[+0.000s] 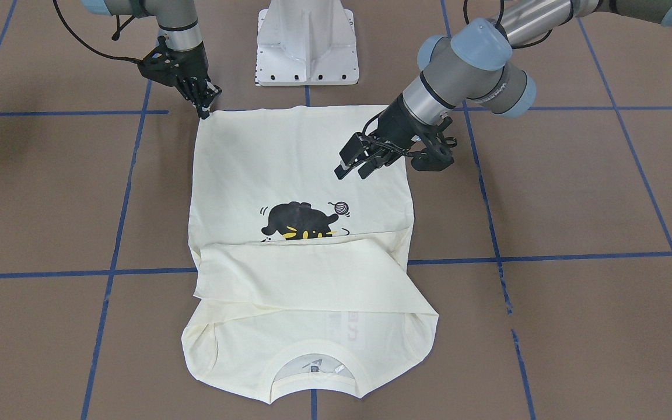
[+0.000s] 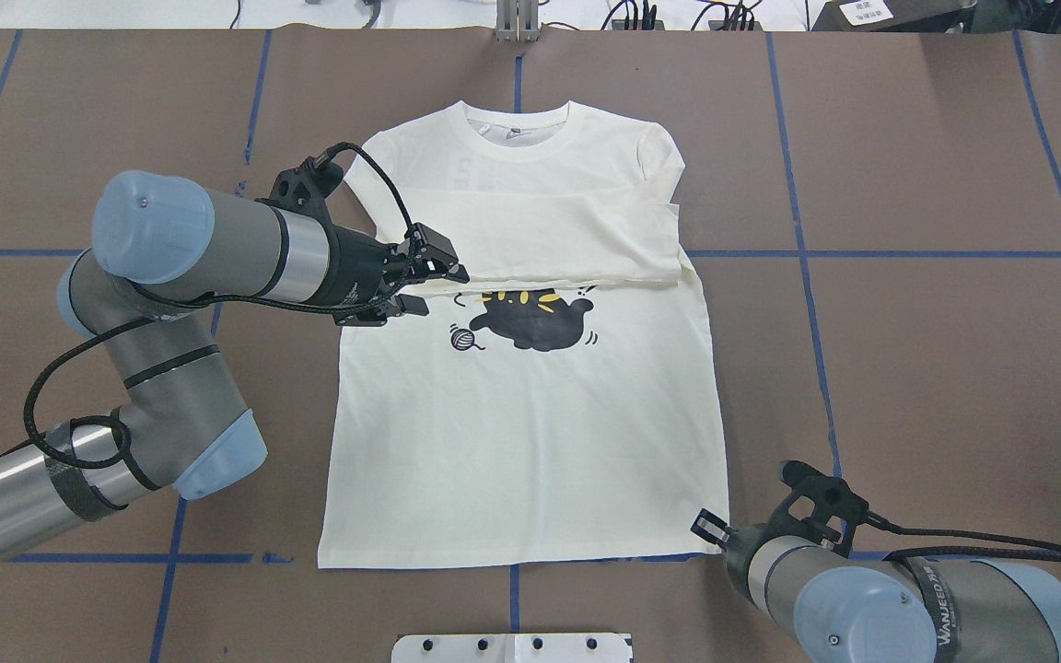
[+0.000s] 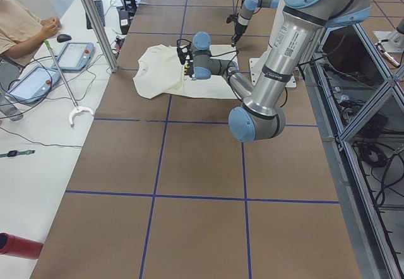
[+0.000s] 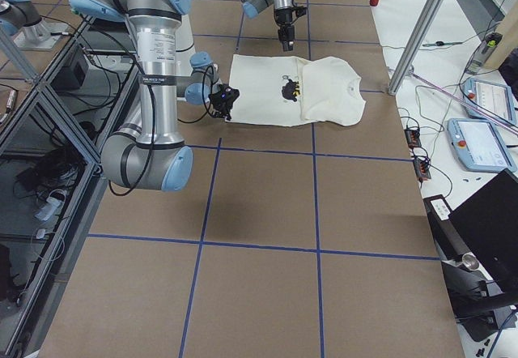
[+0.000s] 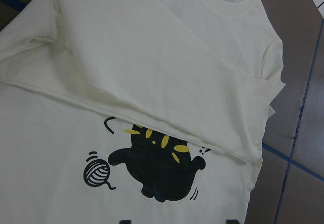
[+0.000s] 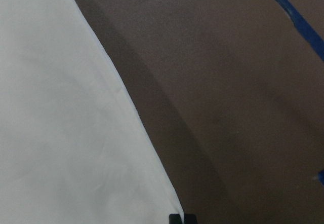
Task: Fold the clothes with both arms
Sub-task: 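Release the sleeve with the left gripper while the right gripper moves to the hem, then lower both grippers to the hem corners nearest the robot and grasp them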
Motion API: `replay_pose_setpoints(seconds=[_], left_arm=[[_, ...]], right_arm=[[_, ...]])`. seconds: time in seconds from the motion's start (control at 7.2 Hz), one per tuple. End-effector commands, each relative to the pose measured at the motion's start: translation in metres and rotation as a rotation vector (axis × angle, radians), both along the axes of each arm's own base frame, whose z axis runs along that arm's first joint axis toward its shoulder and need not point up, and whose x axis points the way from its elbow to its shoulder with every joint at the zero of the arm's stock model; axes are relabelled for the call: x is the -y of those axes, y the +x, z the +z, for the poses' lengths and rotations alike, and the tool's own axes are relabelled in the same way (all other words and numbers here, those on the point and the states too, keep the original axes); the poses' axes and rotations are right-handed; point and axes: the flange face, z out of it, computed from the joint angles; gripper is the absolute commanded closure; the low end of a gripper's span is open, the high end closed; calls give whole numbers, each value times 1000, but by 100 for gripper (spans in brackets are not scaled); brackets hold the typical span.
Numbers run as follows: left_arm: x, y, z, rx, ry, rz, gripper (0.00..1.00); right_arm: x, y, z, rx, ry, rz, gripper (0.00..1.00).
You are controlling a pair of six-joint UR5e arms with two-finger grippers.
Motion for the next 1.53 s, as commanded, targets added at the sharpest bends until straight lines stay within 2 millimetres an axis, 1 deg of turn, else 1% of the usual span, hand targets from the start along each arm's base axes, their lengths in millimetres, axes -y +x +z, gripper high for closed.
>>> replay_pose_setpoints(seconds=[0.0, 0.14, 0.28, 0.42, 0.56, 0.69, 0.83, 0.97, 1.11, 1.25, 1.39], left_arm=[[-1, -2, -1, 3, -9, -8, 29], [-2, 2, 1, 81, -30, -123, 26], [-61, 38, 10, 235, -57, -139, 27], [-91, 31, 22, 299, -53, -154, 29], [-134, 15, 65, 358, -55, -114, 29], [-162, 6, 95, 410, -52, -100, 29], [-188, 22, 98, 431, -133, -83, 29], [-222, 41, 106, 534, -137, -56, 31], [-227, 39, 89, 509, -136, -65, 31], [-242, 44, 95, 531, -152, -51, 31], [-247, 48, 103, 567, -158, -48, 31]], right_arm=[[-5, 11, -17, 37, -1, -7, 100], [-6, 26, -25, 56, 0, -5, 100], [-6, 27, -24, 53, 1, -6, 100], [-6, 26, -24, 53, 1, -8, 100], [-7, 25, -22, 50, -1, -10, 100], [-7, 24, -21, 47, 0, -16, 100], [-7, 22, -21, 46, 3, -18, 100], [-7, 21, -22, 48, 3, -18, 100], [-7, 21, -21, 46, 4, -19, 100], [-7, 21, -23, 50, 4, -19, 100], [-8, 21, -22, 47, 4, -20, 100]])
